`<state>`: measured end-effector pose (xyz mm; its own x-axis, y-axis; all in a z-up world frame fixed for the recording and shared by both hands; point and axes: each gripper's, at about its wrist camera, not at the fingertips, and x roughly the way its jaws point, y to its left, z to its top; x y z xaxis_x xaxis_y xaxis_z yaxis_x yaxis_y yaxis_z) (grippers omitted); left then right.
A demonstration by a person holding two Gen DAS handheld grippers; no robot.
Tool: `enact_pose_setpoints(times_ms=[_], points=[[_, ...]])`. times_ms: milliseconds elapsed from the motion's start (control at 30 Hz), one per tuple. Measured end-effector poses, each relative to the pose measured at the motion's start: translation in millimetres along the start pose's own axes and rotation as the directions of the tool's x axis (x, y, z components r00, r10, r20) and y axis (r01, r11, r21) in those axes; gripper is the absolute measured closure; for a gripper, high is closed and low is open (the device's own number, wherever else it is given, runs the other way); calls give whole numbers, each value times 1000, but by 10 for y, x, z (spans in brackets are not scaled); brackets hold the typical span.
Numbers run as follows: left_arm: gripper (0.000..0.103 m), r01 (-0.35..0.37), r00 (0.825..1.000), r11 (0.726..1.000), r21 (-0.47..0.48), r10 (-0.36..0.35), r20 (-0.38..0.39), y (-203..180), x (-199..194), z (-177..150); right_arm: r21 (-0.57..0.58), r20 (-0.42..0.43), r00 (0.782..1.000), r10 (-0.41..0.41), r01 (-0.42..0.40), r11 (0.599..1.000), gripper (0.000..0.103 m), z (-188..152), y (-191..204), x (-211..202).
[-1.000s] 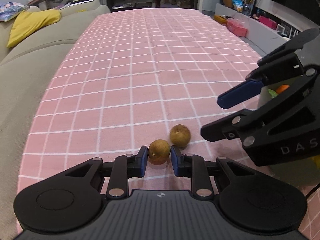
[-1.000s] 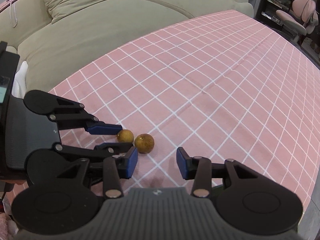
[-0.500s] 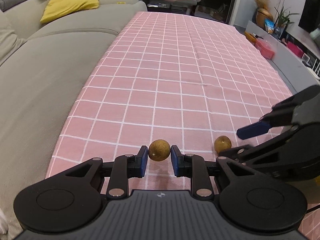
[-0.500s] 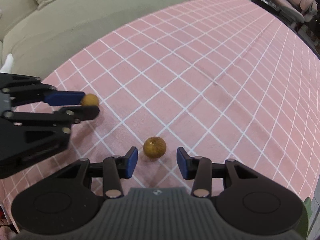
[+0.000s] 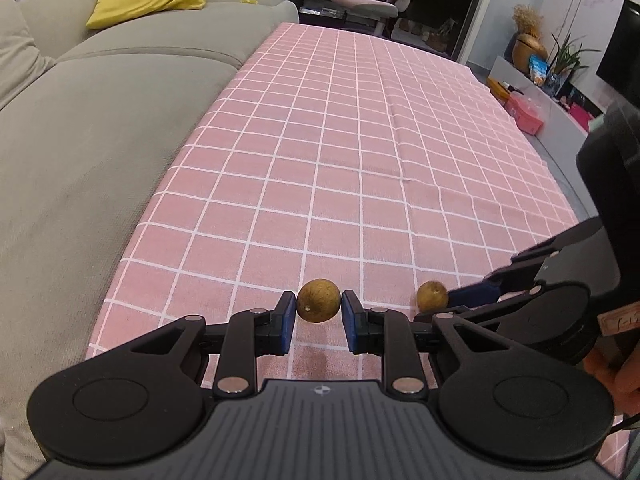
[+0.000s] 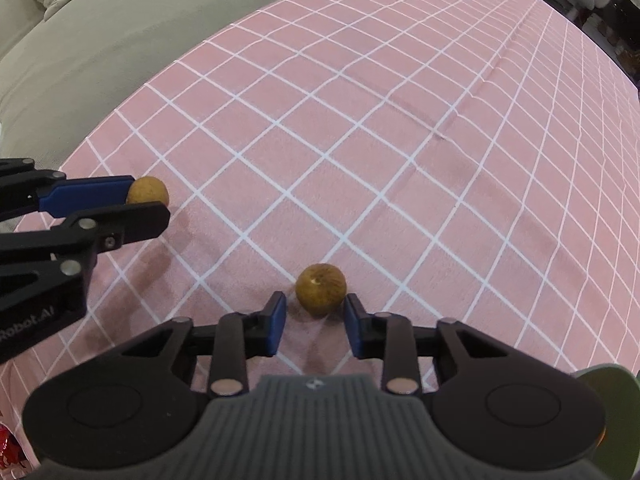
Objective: Organize fruits
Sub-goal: 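Grasp one brown fruit with the left tool while the right tool grasps the other, then carry both brown fruits over the green colander with both tools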
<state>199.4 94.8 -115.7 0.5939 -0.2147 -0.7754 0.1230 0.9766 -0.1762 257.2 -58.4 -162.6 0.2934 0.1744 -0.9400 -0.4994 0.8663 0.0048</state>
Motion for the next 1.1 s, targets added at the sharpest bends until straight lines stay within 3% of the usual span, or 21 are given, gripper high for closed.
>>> enact_pose_setpoints(times_ms=[300,567,900,1100], points=[[75,14,1000,1000,-9,-14,15,7,-86,20,20,2,1000,-10,10,1000,84,-23,62,-45],[75,41,997,999,26,-42,57,-152,-287,131,37,114,993,2,-6,999,85,-125,133,-503],[75,52,988,990,128,-70,137,-548,-724,281,138,291,957,-5,-37,990,85,-478,118,-1344],[76,102,976,975,200,-136,167,-893,-936,301,182,367,929,-51,-18,983,85,-801,89,-1808]])
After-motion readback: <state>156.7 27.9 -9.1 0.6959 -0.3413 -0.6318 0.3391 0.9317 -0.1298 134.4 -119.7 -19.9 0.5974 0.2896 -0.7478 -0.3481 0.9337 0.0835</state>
